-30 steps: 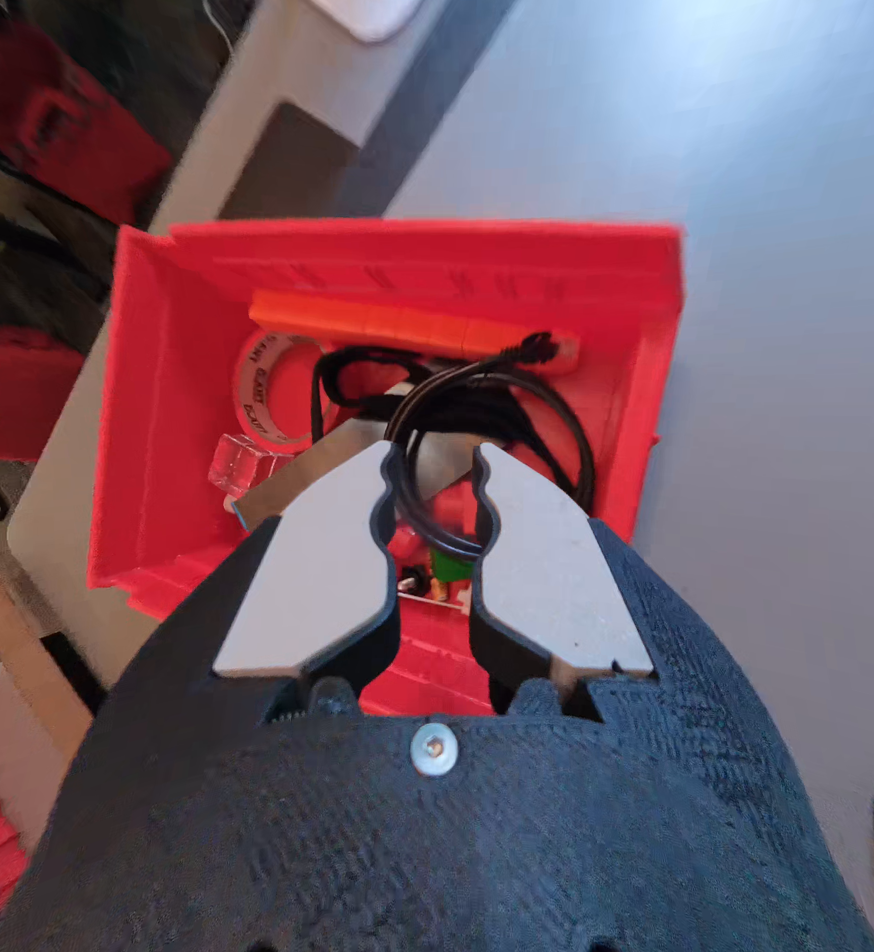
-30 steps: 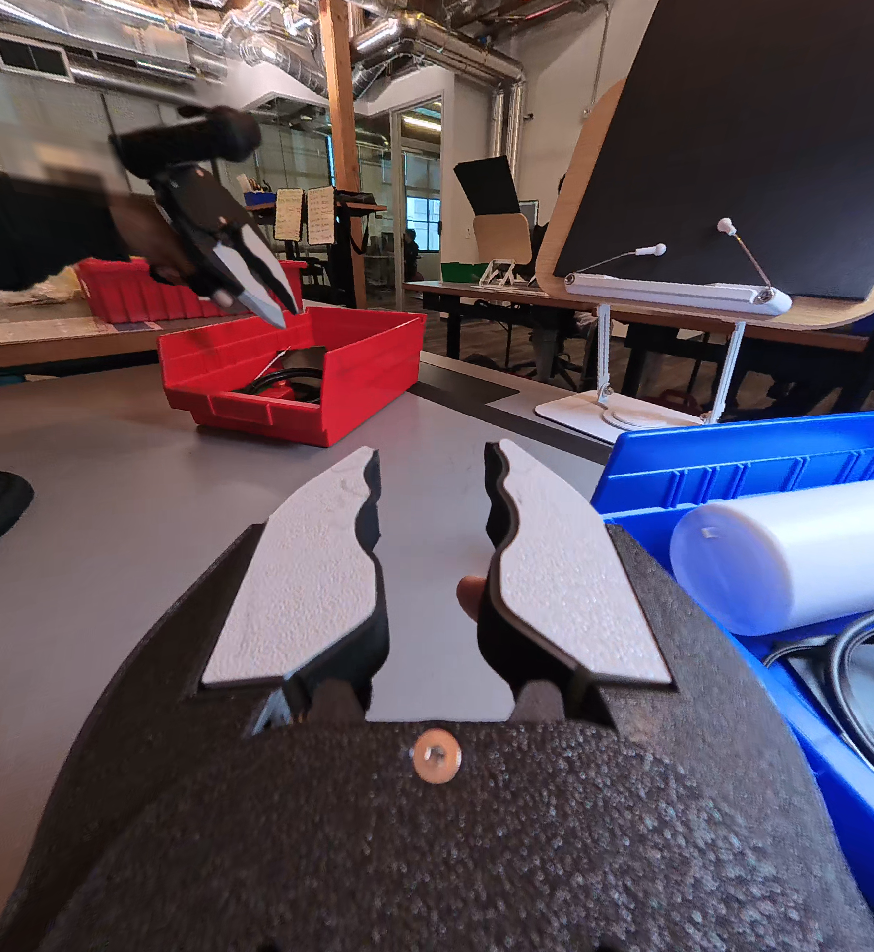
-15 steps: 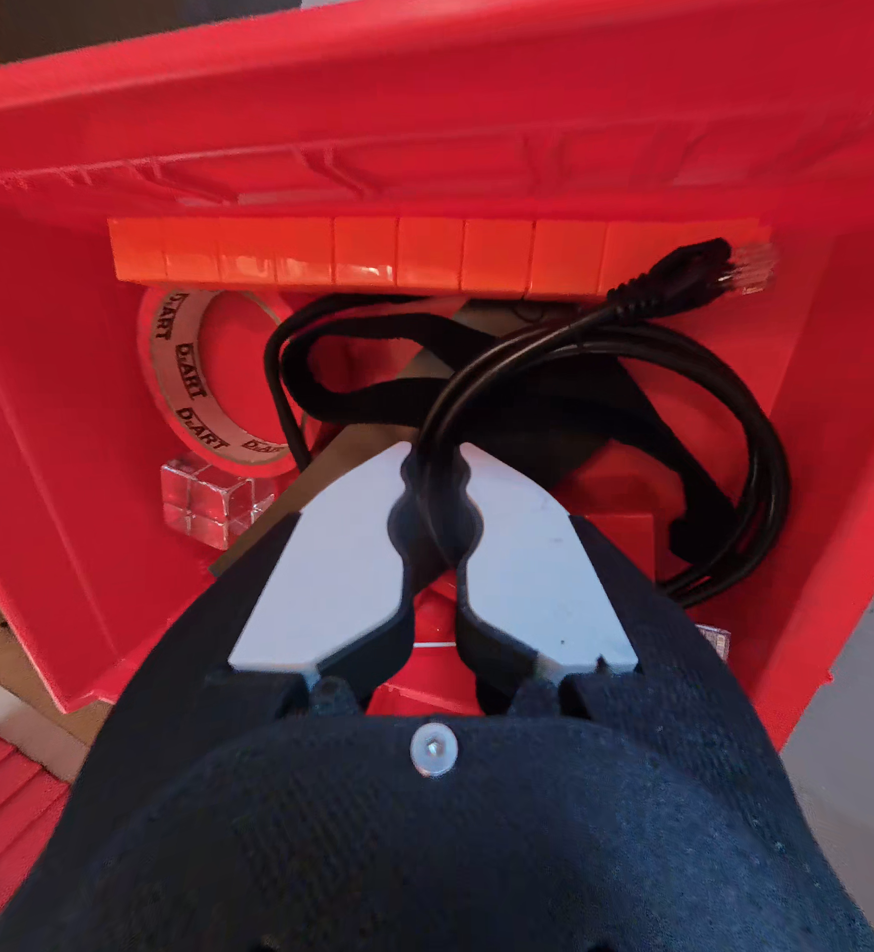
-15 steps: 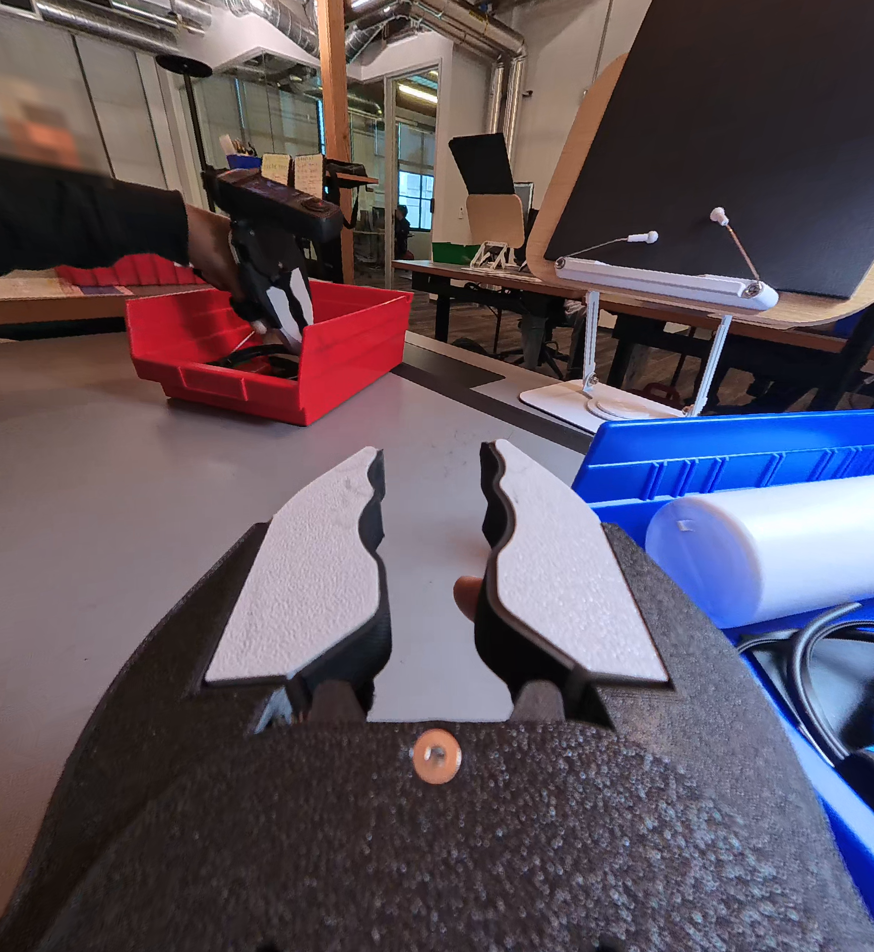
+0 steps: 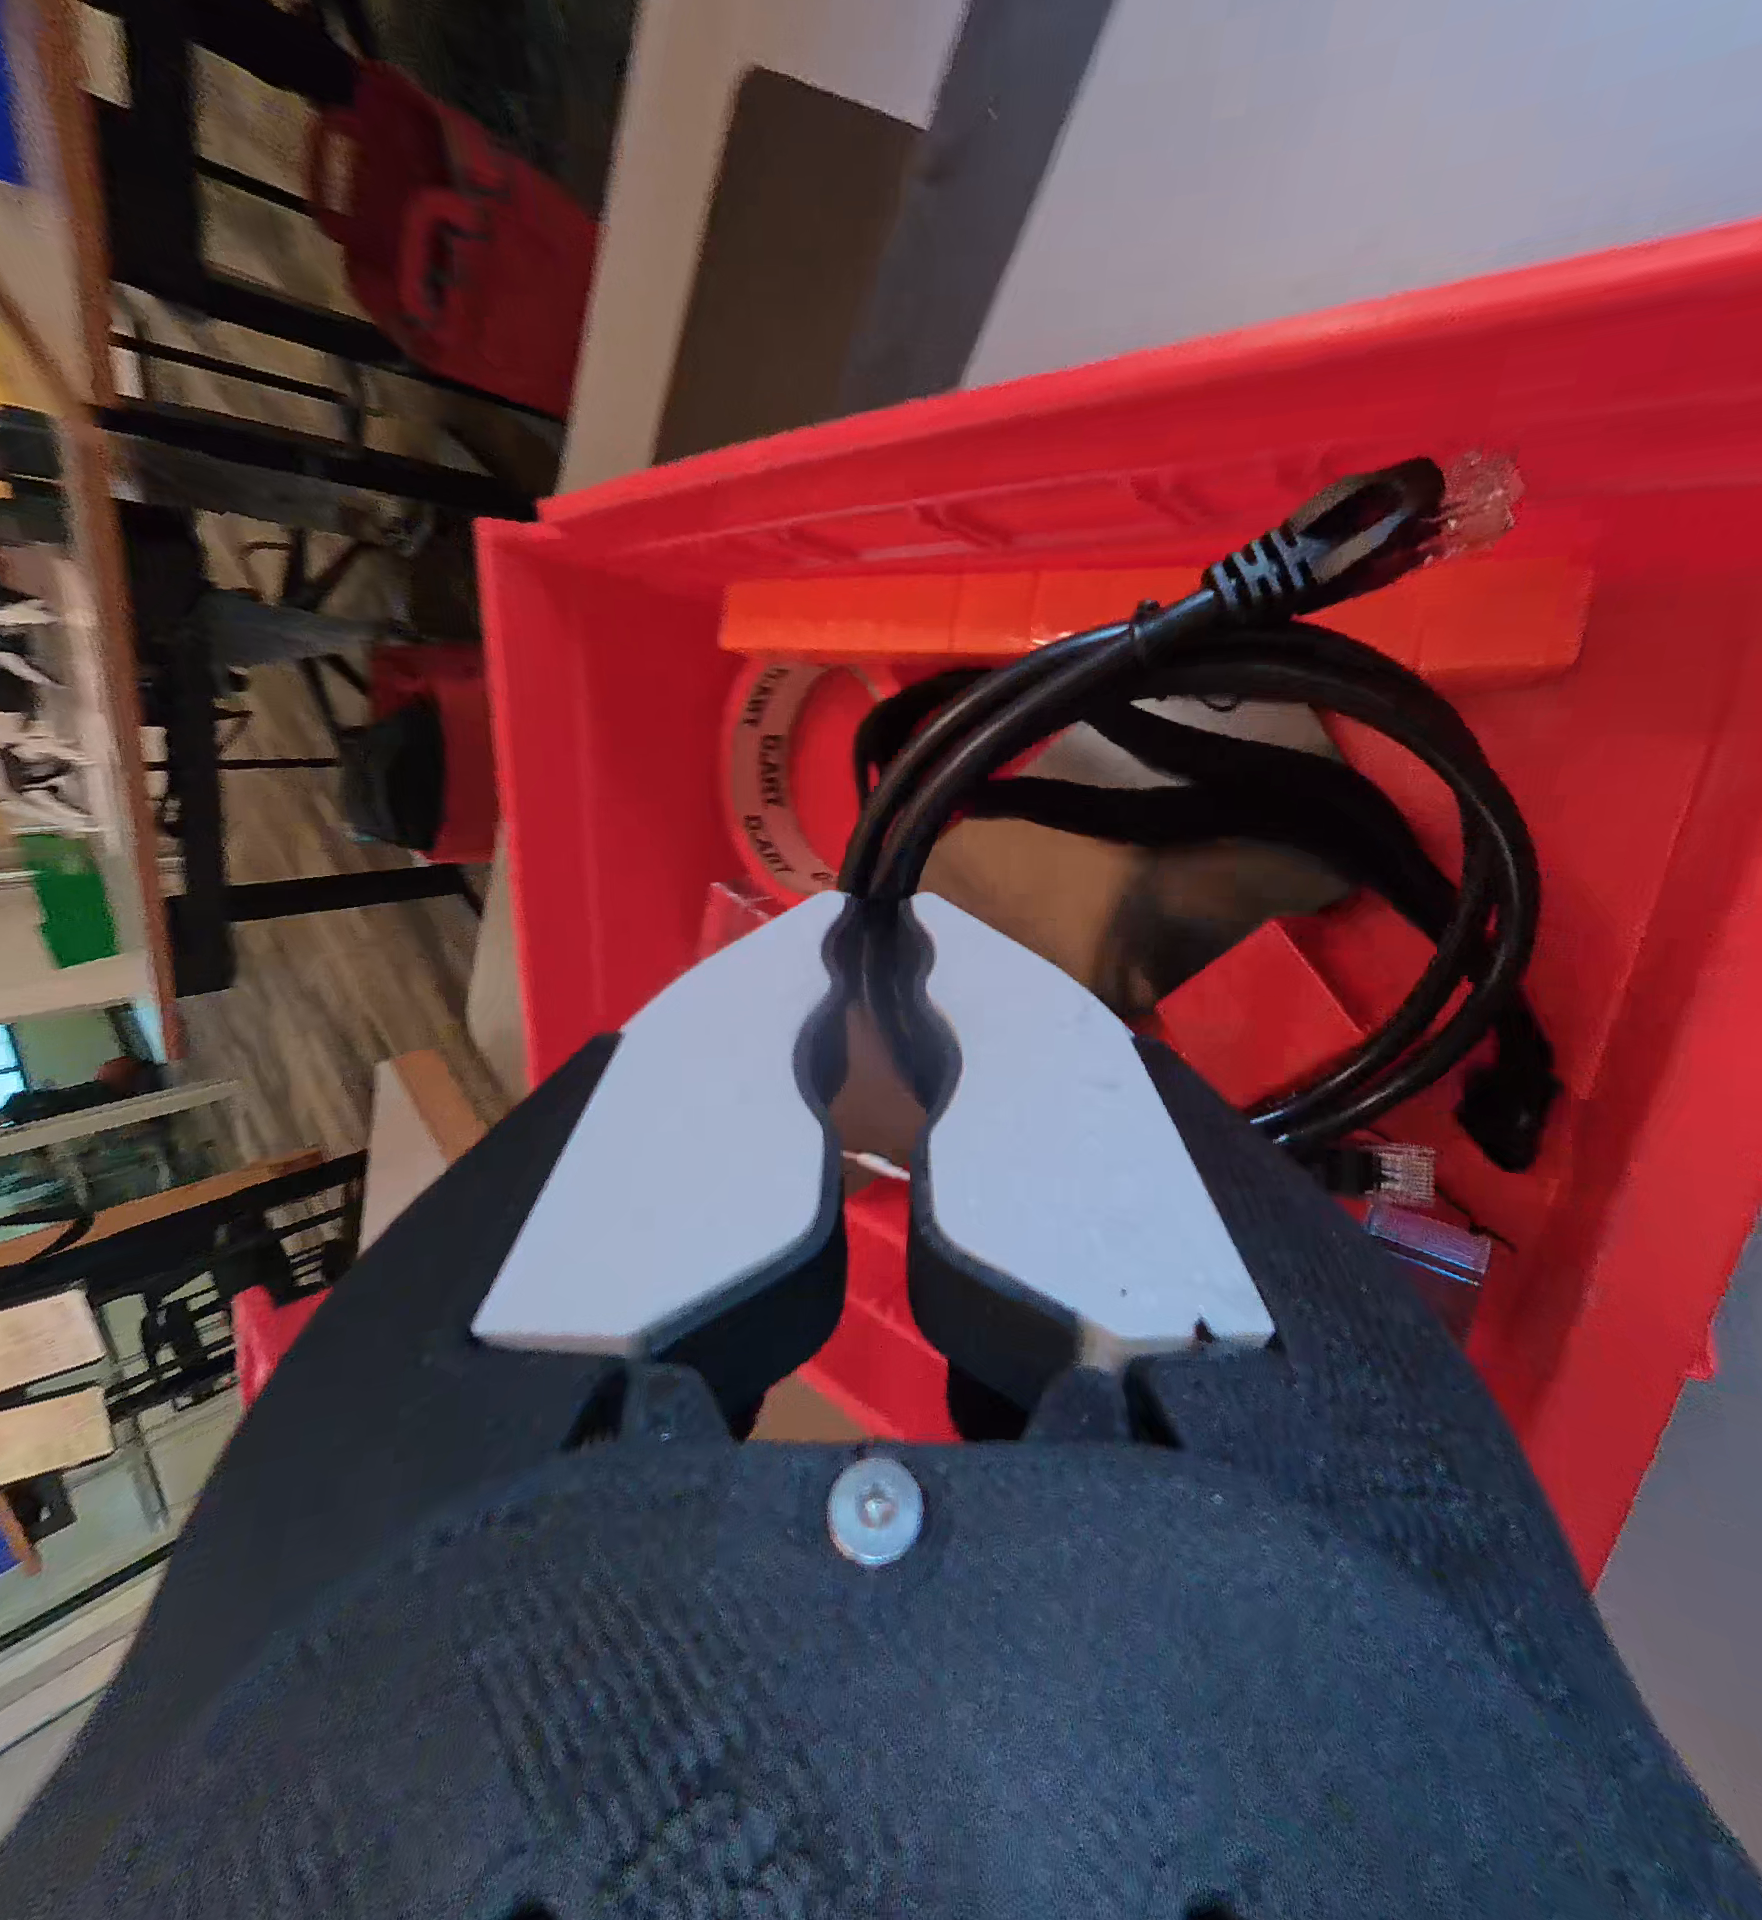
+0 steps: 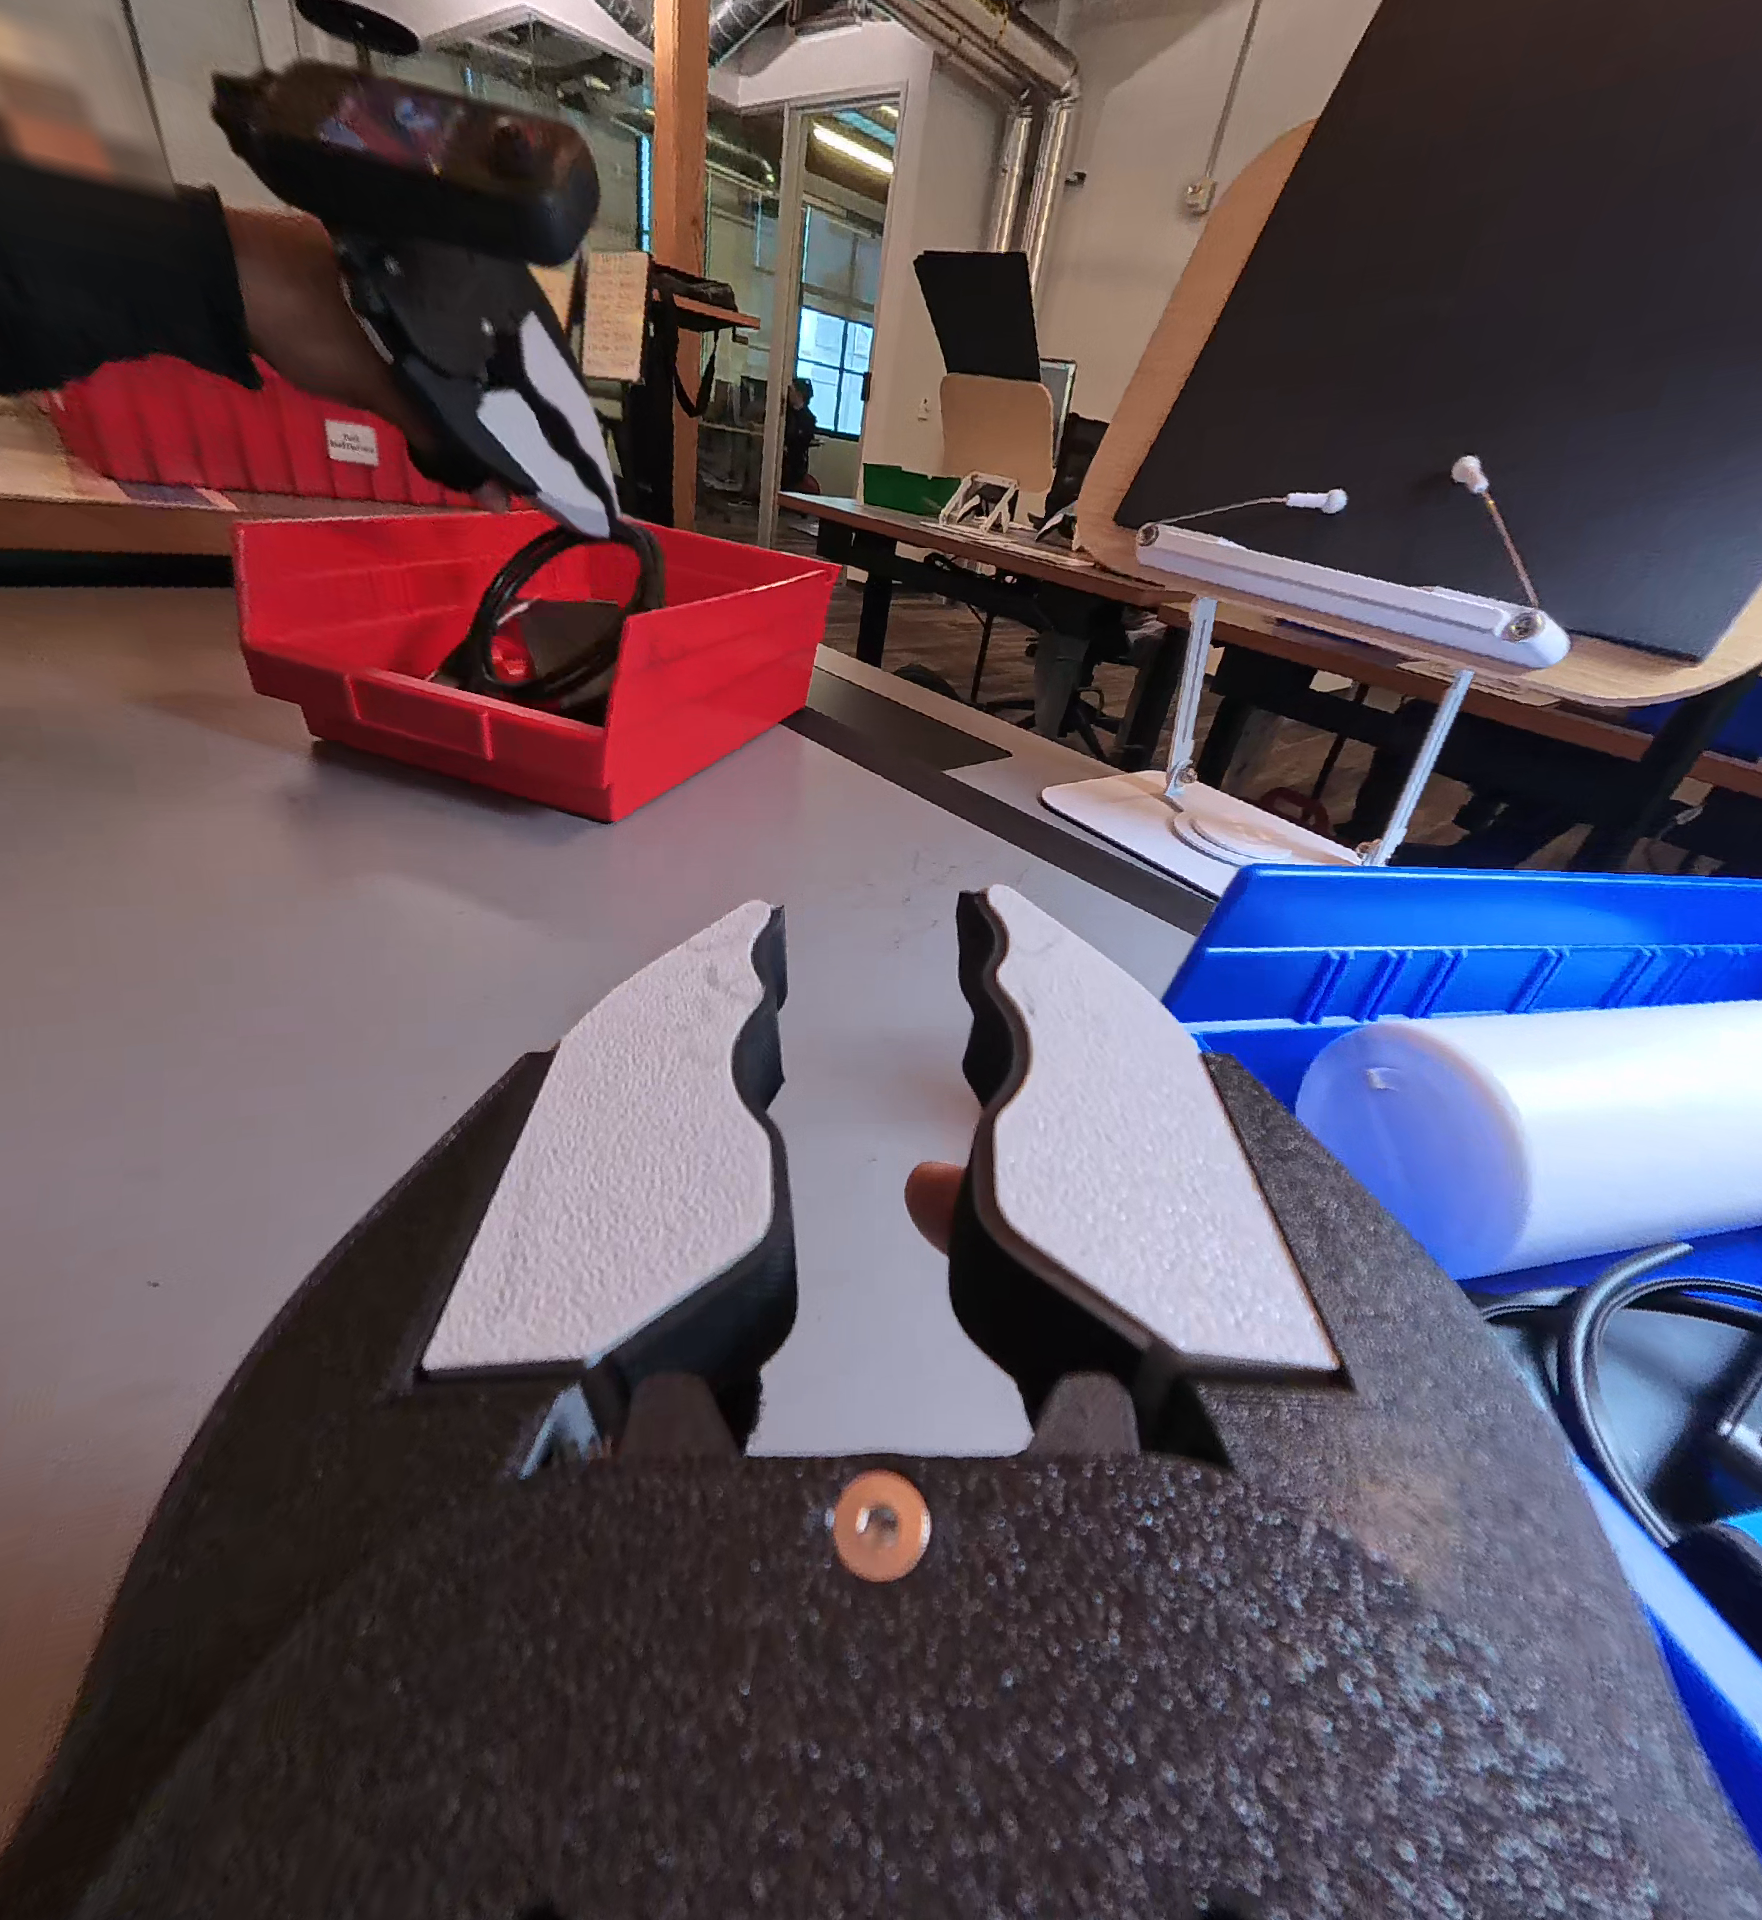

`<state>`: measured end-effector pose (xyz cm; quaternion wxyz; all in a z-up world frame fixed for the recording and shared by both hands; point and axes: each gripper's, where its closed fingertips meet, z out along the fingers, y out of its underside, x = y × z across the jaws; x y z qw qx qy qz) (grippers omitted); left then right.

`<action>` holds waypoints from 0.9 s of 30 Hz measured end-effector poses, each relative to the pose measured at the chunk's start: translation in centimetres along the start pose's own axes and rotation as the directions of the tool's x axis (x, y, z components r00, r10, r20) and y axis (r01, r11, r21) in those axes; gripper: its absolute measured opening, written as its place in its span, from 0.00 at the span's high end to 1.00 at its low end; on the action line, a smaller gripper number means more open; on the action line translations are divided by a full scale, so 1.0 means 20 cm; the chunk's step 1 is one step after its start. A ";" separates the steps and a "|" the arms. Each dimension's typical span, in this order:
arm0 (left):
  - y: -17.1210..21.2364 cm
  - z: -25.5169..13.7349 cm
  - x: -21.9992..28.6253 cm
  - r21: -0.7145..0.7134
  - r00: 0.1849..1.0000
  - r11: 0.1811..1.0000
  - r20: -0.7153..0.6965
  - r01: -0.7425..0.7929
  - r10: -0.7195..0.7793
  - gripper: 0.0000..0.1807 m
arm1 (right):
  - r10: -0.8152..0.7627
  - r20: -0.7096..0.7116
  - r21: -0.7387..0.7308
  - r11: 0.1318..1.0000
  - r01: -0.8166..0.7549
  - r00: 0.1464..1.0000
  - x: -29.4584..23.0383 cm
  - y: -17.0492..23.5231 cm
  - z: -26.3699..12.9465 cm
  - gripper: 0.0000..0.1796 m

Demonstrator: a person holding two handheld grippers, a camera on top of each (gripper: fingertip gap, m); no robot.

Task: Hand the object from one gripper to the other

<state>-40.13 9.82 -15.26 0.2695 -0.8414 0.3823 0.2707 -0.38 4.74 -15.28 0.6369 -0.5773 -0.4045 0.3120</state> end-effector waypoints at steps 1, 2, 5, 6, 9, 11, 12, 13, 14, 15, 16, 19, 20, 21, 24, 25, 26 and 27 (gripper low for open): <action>-0.01 -0.03 -0.03 0.015 0.999 1.000 0.034 0.003 -0.004 0.96 | -0.007 -0.003 -0.003 1.000 0.007 1.000 0.00 0.00 0.00 0.82; -0.02 -0.07 -0.06 0.029 0.998 1.000 0.064 0.009 -0.010 0.96 | -0.014 -0.004 -0.005 1.000 0.014 1.000 -0.01 0.01 0.00 0.83; -0.04 -0.15 -0.13 0.062 0.988 0.998 0.150 0.020 -0.029 0.97 | -0.033 -0.012 -0.017 0.999 0.033 0.999 -0.02 0.02 0.01 0.83; -0.04 -0.17 -0.16 0.069 0.984 0.997 0.178 0.020 -0.032 0.97 | -0.038 -0.015 -0.020 0.999 0.038 0.999 -0.02 0.02 0.00 0.83; -0.06 -0.23 -0.20 0.095 0.973 0.995 0.225 0.024 -0.045 0.97 | -0.051 -0.023 -0.027 0.998 0.050 0.998 -0.02 0.03 0.01 0.83; -0.07 -0.27 -0.22 0.119 0.965 0.993 0.255 0.025 -0.055 0.97 | -0.059 -0.030 -0.026 0.998 0.058 0.998 -0.02 0.03 0.00 0.83; -0.09 -0.30 -0.22 0.139 0.960 0.990 0.272 0.024 -0.061 0.97 | -0.065 -0.034 -0.024 0.998 0.064 0.997 -0.01 0.02 0.01 0.83; -0.11 -0.33 -0.23 0.166 0.956 0.986 0.283 0.025 -0.072 0.97 | -0.072 -0.039 -0.019 0.997 0.071 0.997 -0.01 0.01 0.01 0.83; -0.14 -0.37 -0.23 0.201 0.953 0.979 0.290 0.032 -0.090 0.97 | -0.076 -0.042 -0.012 0.997 0.076 0.996 0.00 -0.01 0.01 0.83; -0.18 -0.42 -0.22 0.243 0.949 0.969 0.293 0.040 -0.112 0.96 | -0.079 -0.038 -0.008 0.997 0.079 0.996 0.00 -0.03 0.02 0.83; -0.23 -0.47 -0.21 0.290 0.947 0.956 0.292 0.048 -0.137 0.96 | -0.081 -0.027 -0.012 0.997 0.080 0.996 0.00 -0.05 0.03 0.83; -0.39 -0.62 -0.18 0.433 0.935 0.899 0.290 0.063 -0.205 0.96 | -0.072 0.019 -0.001 0.997 0.072 0.997 -0.01 -0.19 0.10 0.82; -0.44 -0.66 -0.17 0.473 0.933 0.878 0.279 0.072 -0.226 0.96 | -0.068 0.034 0.014 0.998 0.067 0.997 -0.01 -0.26 0.13 0.82; -0.50 -0.70 -0.15 0.520 0.933 0.850 0.261 0.079 -0.247 0.96 | -0.065 0.046 0.035 0.997 0.063 0.997 -0.02 -0.35 0.16 0.81; -0.68 -0.82 -0.08 0.646 0.940 0.756 0.183 0.107 -0.289 0.96 | -0.057 0.105 0.071 0.996 0.050 0.993 -0.06 -0.59 0.25 0.79; -0.74 -0.85 -0.06 0.672 0.942 0.731 0.160 0.114 -0.294 0.96 | -0.057 0.119 0.071 0.996 0.048 0.991 -0.07 -0.65 0.28 0.79; -0.80 -0.87 -0.03 0.694 0.945 0.710 0.139 0.120 -0.295 0.96 | -0.059 0.129 0.068 0.996 0.051 0.990 -0.07 -0.71 0.31 0.78; -0.84 -0.89 0.00 0.712 0.949 0.692 0.121 0.121 -0.290 0.96 | -0.064 0.133 0.059 0.997 0.057 0.989 -0.07 -0.74 0.34 0.78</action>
